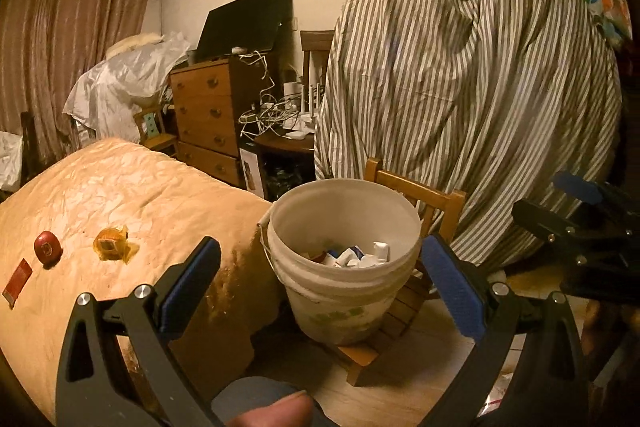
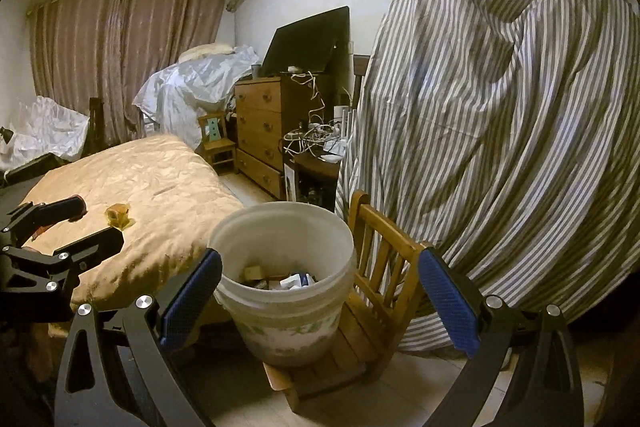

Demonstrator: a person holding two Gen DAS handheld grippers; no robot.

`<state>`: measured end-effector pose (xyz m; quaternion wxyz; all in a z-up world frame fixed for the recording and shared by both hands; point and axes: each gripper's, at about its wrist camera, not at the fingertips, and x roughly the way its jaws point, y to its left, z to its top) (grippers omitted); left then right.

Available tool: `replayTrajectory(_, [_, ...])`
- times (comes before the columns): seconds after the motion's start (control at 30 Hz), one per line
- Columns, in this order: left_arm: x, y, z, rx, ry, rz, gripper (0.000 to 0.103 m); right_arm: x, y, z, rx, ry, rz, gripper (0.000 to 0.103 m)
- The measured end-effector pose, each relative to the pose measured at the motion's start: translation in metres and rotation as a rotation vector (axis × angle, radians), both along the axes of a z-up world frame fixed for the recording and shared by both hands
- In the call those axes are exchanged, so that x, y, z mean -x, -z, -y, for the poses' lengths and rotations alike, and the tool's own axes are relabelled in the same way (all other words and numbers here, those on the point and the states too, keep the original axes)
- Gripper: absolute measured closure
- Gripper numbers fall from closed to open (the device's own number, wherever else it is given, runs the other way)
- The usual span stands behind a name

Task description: Collect trash

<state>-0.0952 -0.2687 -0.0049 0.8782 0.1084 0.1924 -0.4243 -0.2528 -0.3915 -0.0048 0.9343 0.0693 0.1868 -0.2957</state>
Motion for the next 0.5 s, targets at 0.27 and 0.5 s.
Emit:
replayTrajectory(0.27, [0.0003, 0.0025, 0.0011, -0.009, -0.006, 0.01, 0.005, -0.0045, 0.0055, -0.0021, -0.012, -0.016, -0.005, 0.005])
replayTrajectory(0.5, [-0.0003, 0.0032, 0.0002, -0.011, -0.009, 0.011, 0.005, -0.0038, 0.0052, 0.0006, -0.015, -0.009, -0.004, 0.005])
